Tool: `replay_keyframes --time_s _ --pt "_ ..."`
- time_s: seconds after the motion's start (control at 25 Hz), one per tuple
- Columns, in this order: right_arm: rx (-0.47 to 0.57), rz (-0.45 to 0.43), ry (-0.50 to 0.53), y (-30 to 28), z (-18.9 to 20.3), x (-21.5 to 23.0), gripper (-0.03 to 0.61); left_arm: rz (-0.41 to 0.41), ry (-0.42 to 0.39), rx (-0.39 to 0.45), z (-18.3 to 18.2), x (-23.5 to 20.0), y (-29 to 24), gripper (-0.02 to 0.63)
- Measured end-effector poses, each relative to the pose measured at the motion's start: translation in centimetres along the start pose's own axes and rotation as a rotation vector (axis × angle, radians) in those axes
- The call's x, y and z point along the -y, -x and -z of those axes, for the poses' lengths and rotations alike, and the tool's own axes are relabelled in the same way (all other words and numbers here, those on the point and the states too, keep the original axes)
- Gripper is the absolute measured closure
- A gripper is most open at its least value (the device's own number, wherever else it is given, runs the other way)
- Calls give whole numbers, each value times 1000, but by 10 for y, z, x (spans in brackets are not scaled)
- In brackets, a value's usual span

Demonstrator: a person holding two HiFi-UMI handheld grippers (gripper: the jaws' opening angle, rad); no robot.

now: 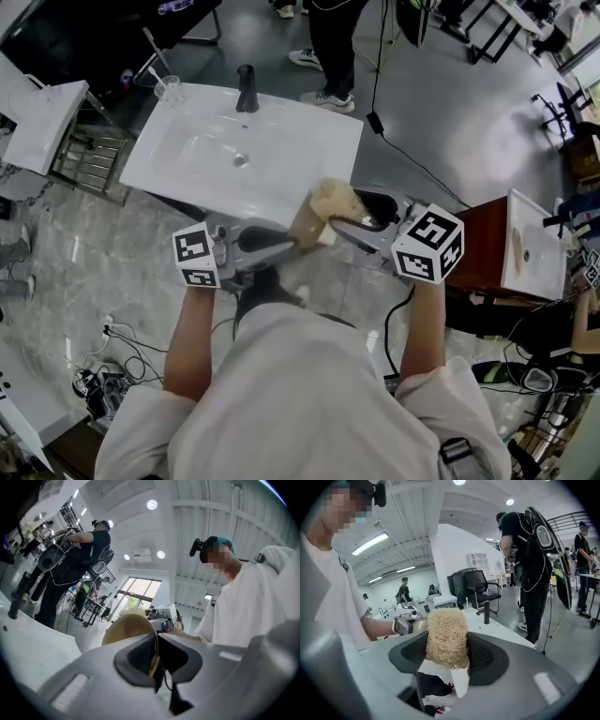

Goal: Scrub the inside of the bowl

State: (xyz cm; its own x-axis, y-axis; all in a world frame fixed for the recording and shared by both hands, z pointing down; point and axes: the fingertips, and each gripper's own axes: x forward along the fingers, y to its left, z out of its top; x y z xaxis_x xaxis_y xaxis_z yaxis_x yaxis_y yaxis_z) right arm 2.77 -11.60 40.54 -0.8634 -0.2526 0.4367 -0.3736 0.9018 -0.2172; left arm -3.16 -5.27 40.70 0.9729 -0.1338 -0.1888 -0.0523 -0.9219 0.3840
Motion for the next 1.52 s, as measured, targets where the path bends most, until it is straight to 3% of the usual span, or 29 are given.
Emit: replay_keyframes --time_s 0.2,0.4,0.6,0.76,1.24,1.4,1.52 --pt "-95 123 27 3 20 24 325 59 -5 13 -6 12 2 594" --pt "-136 145 5 -1 37 30 325 99 -13 30 -12 18 -2 592" --pt "-187 142 28 -11 57 23 325 98 -14 104 -25 18 -5 594" --pt "-218 52 31 -21 69 1 324 33 -29 121 -35 3 -4 594" --pt "-65 -197 -42 -28 50 -56 325 -166 -48 82 -30 -35 6 595" --pt "29 -226 -43 -24 28 -59 325 -191 -52 16 -12 -43 9 595" --pt "98 -203 -62 -19 13 -45 327 -156 -55 -61 9 -37 4 595"
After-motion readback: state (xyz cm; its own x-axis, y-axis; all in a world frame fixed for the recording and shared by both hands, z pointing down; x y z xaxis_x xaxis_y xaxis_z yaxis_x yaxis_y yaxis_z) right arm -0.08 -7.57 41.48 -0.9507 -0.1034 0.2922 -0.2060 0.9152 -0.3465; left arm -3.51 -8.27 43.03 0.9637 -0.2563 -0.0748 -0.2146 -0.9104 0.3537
